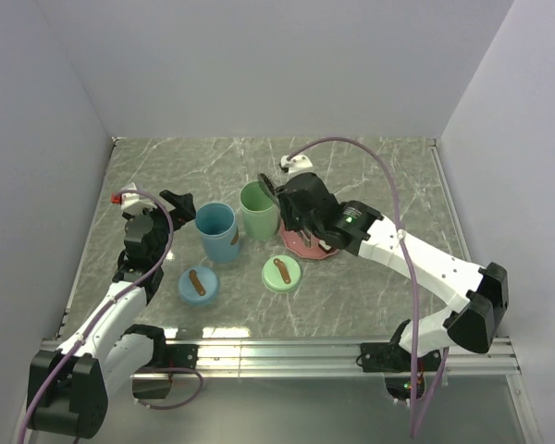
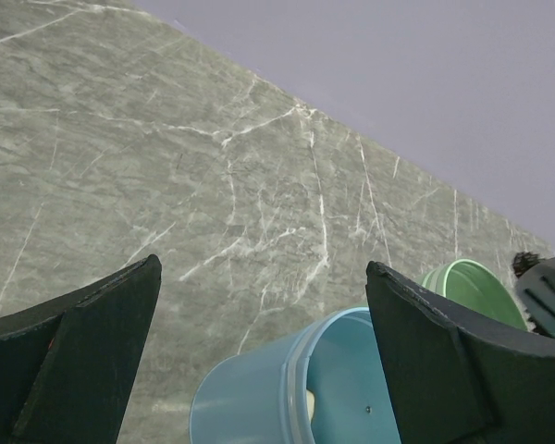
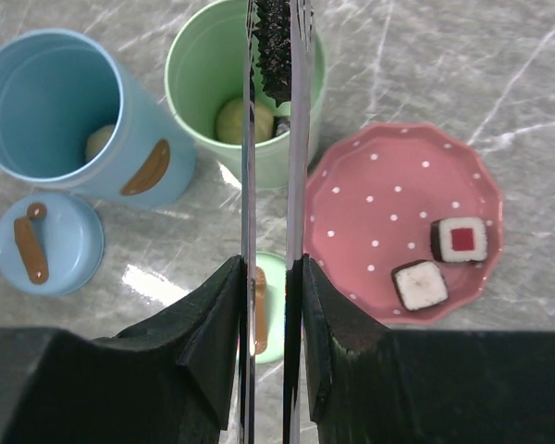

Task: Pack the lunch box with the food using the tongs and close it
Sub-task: Place the food into the lunch box

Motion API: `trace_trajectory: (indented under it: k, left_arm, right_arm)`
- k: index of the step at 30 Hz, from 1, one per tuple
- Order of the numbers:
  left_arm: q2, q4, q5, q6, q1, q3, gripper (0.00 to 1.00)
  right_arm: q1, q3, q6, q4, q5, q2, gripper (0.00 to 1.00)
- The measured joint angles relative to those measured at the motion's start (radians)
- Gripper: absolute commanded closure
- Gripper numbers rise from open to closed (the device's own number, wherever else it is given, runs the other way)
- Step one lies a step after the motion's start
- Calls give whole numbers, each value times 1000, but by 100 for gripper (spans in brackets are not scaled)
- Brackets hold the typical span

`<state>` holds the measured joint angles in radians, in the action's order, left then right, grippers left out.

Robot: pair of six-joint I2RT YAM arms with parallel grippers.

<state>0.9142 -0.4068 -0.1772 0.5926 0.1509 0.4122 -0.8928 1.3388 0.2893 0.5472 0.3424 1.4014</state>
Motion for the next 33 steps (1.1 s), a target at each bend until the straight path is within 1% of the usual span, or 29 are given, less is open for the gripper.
trace_trajectory:
  k: [3, 11, 13, 23, 33]
  left_arm:
    - [0, 0, 0, 0, 0, 0, 0]
    - [0, 0, 0, 0, 0, 0, 1]
    - [0, 0, 0, 0, 0, 0, 1]
    - [0, 0, 0, 0, 0, 0, 1]
    - [0, 0, 0, 0, 0, 0, 0]
  right_arm:
    - [-16, 5, -3, 2, -4, 25, 75]
    - [-28, 37, -14, 14, -10, 67, 59]
    - [-28, 38, -18, 14, -10, 67, 57]
    - [-32, 48, -23, 14, -10, 67, 52]
    - [-34, 43, -17, 13, 16, 60, 51]
